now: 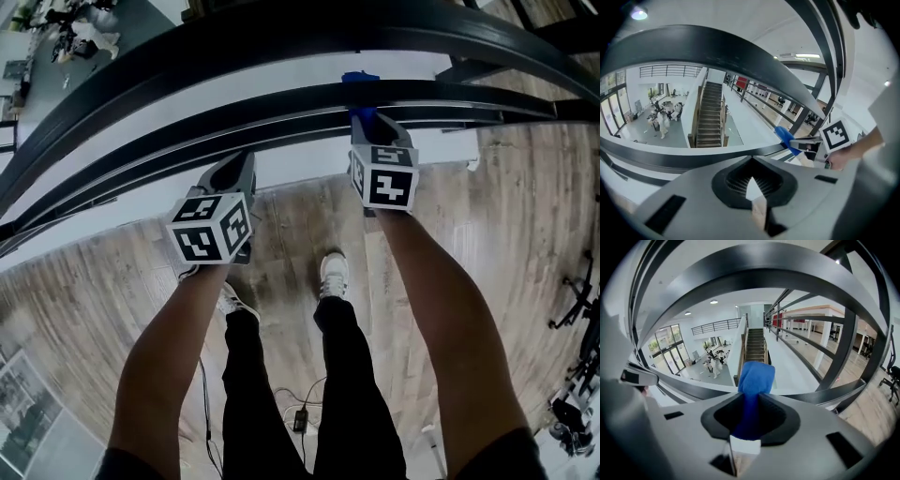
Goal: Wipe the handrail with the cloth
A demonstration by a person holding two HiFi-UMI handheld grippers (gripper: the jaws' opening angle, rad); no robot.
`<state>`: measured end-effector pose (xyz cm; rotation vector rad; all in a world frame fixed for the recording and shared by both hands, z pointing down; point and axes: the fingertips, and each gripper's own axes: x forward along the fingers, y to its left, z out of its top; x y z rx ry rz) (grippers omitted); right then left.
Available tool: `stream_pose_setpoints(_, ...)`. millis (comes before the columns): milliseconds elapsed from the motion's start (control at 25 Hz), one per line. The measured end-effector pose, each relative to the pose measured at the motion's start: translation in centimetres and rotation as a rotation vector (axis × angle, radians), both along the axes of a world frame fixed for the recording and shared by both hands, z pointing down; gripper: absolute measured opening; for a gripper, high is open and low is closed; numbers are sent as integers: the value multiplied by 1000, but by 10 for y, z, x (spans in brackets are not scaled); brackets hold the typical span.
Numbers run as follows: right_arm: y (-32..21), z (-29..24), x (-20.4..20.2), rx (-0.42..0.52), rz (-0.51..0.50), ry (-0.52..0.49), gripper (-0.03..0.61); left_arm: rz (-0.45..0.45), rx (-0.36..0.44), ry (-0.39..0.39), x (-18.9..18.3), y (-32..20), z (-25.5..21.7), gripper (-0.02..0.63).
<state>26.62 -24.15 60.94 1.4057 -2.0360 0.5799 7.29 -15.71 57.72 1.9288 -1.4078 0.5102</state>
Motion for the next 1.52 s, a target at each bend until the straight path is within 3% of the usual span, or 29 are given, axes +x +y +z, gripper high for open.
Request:
stream_pose_setpoints(560, -43, 3, 237, -7, 32, 88, 107, 120, 3, 13, 171, -52, -5, 3)
stream_pose_setpoints(760, -54, 5, 277, -12, 75, 74, 107, 157, -11, 16, 195, -52, 6, 3)
stream_pose_setpoints(1000, -63, 3, 310, 15, 78, 95, 107, 141, -18, 38, 189, -39, 24, 3)
stream_pose_setpoints(1080, -62, -6, 306, 50, 81, 75, 106, 121, -17, 45, 176, -31, 30, 3)
stream_pose_setpoints(1200, -45, -10, 267, 98, 54, -11, 106, 92, -8, 45, 149, -16, 41, 3)
stream_pose_setpoints(1400, 15, 1, 152, 95, 4, -165, 106, 52, -24, 17, 86, 30, 65, 3)
stream_pose_setpoints(1520, 57, 8, 68, 74, -52, -264, 106, -26, -49, 23, 35, 70, 79, 3)
